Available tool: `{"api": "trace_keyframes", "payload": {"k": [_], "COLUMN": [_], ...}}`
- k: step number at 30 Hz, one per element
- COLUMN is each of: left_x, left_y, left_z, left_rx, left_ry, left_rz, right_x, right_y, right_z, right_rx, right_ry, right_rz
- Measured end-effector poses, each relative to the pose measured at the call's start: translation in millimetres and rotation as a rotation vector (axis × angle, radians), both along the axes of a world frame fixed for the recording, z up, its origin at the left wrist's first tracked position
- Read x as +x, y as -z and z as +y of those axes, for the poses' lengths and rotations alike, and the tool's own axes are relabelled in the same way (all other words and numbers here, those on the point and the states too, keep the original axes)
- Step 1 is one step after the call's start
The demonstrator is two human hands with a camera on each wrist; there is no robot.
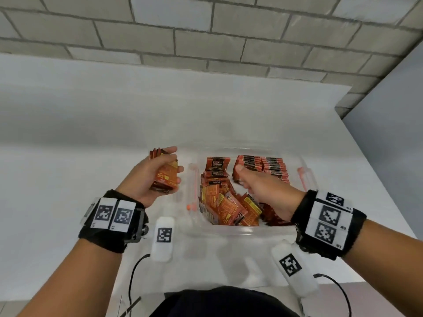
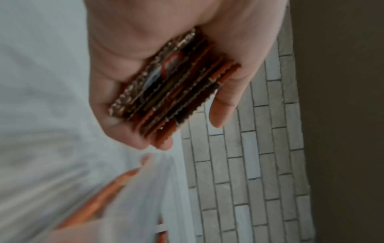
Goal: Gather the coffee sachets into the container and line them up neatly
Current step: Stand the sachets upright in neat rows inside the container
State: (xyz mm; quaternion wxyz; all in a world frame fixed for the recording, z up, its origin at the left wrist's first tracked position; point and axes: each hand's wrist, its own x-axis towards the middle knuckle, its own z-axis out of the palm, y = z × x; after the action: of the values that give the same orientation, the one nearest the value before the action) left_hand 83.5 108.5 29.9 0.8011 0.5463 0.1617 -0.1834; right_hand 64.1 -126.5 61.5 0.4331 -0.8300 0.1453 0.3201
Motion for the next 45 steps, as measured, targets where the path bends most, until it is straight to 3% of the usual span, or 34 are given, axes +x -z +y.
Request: {"api": "trace_keyframes", "payload": {"k": [4, 11, 18, 35, 45], "left_x": [-7, -10, -7, -8, -8], "left_y": [18, 19, 16, 15, 17], "left_z": [-1, -10, -10, -11, -12], "left_rx": [0.032, 0.024, 0.043, 0.065, 0.057], "left_ry": [0.024, 0.076, 0.096, 0.103, 0.086], "left_rz": [0.1, 0.093, 0.107, 0.103, 0.108], "right_x": [8, 15, 19, 11, 7], "right_y": [9, 18, 17, 24, 27], "right_z": [11, 19, 19, 14, 27], "right_rx": [-0.068, -0.164, 0.003, -0.042, 0.06], "right_ry": [-0.072, -0.076, 0.079, 0.103, 0.114], "right_rz": [0.099, 0.169, 0.216, 0.308, 0.311]}}
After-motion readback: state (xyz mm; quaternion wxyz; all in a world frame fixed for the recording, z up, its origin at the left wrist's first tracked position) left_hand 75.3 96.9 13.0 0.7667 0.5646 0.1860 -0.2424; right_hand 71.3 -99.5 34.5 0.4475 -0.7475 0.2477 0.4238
